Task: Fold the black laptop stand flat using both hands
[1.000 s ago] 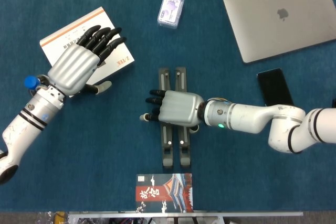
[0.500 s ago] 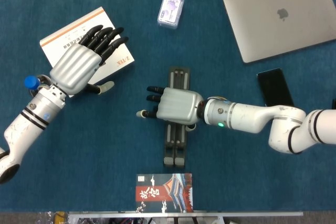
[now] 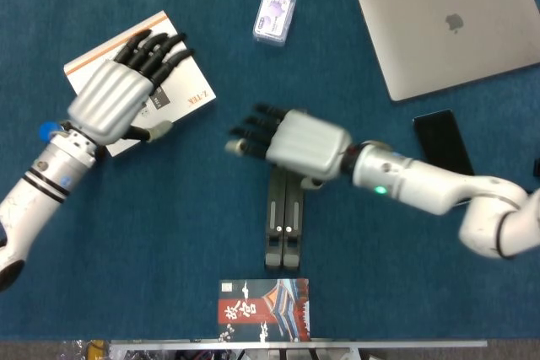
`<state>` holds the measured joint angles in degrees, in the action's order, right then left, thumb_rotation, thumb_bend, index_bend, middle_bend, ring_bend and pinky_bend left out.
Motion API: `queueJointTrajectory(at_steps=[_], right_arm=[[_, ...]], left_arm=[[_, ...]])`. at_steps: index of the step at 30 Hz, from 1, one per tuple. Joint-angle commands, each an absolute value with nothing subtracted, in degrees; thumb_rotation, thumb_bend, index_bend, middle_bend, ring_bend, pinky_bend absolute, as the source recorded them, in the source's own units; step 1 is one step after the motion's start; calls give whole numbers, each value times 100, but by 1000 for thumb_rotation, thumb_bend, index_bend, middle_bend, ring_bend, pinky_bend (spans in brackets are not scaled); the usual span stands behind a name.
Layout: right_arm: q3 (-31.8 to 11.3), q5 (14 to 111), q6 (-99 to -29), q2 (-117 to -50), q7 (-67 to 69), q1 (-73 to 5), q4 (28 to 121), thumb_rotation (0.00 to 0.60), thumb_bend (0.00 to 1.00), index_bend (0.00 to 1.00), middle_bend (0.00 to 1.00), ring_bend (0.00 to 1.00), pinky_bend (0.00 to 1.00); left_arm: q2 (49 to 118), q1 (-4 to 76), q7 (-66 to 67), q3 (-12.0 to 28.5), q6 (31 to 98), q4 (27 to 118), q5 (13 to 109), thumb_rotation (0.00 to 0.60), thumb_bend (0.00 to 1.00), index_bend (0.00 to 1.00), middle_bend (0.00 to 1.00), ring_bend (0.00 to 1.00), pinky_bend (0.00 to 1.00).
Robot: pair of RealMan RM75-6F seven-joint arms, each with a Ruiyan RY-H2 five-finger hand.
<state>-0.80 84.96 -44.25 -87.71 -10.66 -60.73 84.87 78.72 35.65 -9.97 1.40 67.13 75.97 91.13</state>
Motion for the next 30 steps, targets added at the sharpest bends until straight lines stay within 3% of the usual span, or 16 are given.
queueJointTrajectory(at_steps=[1, 10, 17, 30], right_arm=[[-191, 7842, -5127, -8294, -1813, -5435, 9074, 600, 74, 0, 9, 0, 0], [-68, 7343, -6946, -7624, -2901, -4125, 9850, 600, 75, 0, 125, 0, 0], [90, 7203, -8046, -7343, -3067, -3144, 9978, 600, 76, 0, 140, 0, 0], [173, 7105, -8844, -7022, -2479, -1953, 10017, 600, 76, 0, 140, 0, 0]], left_arm=[[7766, 3484, -868, 202, 6709, 7659, 8946, 600, 214, 0, 0, 0, 0], [7538, 3060, -124, 246, 6886, 7992, 8418, 600, 214, 0, 0, 0, 0], [7324, 2672, 326, 212, 7157, 8381, 8152, 600, 214, 2, 0, 0, 0], [6900, 2122, 583, -3, 7404, 9203, 8022, 600, 214, 1, 0, 0, 0]])
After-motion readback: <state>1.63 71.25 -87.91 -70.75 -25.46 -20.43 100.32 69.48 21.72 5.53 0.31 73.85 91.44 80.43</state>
